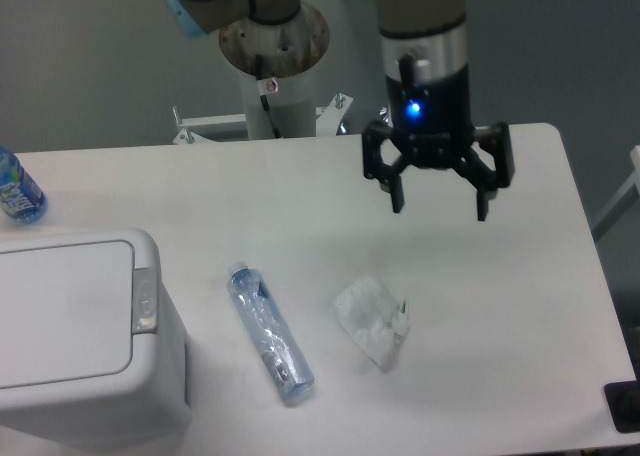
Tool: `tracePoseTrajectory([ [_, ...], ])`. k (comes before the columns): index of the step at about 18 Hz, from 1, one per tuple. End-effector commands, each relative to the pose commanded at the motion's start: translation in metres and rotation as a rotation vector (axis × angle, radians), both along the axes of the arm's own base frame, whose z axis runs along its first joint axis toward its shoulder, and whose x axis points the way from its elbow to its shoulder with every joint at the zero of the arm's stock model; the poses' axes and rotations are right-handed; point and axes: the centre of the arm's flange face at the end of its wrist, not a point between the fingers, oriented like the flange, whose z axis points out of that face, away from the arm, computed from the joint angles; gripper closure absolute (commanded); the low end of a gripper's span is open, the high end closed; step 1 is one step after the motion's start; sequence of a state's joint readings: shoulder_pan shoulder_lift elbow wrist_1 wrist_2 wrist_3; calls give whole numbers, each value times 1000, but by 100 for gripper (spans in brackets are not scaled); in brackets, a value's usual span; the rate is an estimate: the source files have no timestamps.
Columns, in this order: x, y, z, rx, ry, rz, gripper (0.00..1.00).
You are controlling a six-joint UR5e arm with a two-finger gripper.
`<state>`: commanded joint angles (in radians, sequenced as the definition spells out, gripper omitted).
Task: Open the trash can
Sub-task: 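Move the open gripper across the table toward the white trash can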
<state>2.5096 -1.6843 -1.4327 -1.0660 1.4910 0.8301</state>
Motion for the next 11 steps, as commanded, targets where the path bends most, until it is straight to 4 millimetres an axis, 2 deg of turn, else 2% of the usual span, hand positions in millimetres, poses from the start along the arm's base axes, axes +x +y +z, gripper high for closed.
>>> tracePoseTrajectory([
  [3,9,-3,-2,-6,-19,1,0],
  [5,19,4,0,4,-27,-2,0],
  [11,23,27,-10,200,-256,198,0],
])
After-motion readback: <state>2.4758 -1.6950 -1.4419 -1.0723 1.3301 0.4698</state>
